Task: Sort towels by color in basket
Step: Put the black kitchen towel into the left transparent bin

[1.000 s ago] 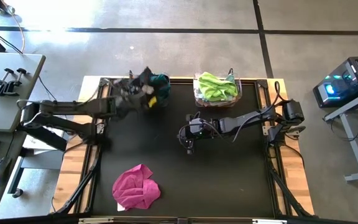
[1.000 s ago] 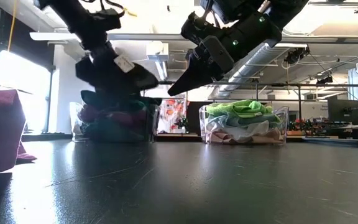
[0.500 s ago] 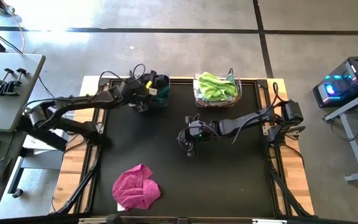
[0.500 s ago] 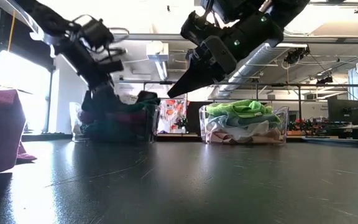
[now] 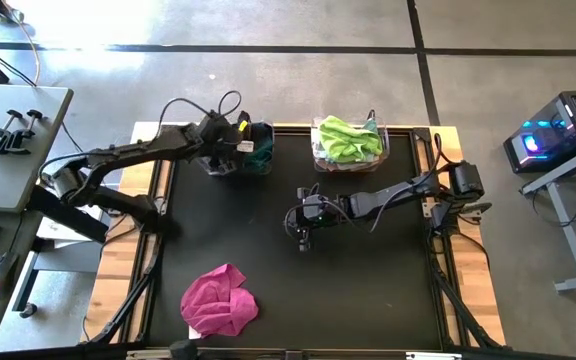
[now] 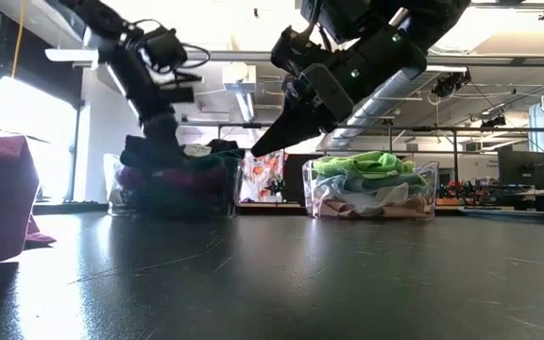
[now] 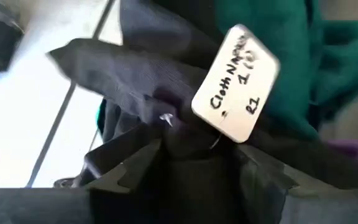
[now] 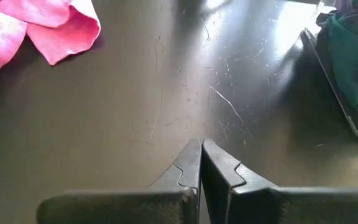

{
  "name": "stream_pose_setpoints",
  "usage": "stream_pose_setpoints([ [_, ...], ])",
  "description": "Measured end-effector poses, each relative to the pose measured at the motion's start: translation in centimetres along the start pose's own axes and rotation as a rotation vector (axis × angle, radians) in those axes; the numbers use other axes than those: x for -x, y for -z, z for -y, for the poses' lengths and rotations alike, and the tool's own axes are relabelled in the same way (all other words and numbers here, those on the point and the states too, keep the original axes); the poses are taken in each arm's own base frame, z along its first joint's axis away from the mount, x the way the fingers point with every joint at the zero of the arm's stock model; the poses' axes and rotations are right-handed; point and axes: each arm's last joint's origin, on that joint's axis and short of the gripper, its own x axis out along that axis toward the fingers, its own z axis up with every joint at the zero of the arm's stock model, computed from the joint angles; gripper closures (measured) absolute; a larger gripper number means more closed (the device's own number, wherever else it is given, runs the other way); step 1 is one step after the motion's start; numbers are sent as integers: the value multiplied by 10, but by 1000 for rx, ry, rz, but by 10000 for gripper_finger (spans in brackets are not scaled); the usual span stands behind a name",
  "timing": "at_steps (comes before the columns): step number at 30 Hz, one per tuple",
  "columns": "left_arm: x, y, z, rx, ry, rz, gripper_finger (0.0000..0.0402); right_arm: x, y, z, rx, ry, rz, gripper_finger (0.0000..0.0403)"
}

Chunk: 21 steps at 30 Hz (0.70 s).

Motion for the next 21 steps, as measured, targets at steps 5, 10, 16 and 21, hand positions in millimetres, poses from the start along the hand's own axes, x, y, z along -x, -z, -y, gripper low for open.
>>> stream_pose_setpoints([
  [5,31,-18,-12,-26,32,-60,214,0,0,0,0,0,-4,402],
  [10,56,-33,-27,-33,-5,-38,216,0,0,0,-3,0,-3,402],
  [16,62,-48,-53,52,-11,160,218,0,0,0,-17,0,-3,402],
  [21,26,-39,-65,230,16,209,218,0,0,-2,-19,-4,-3,402],
])
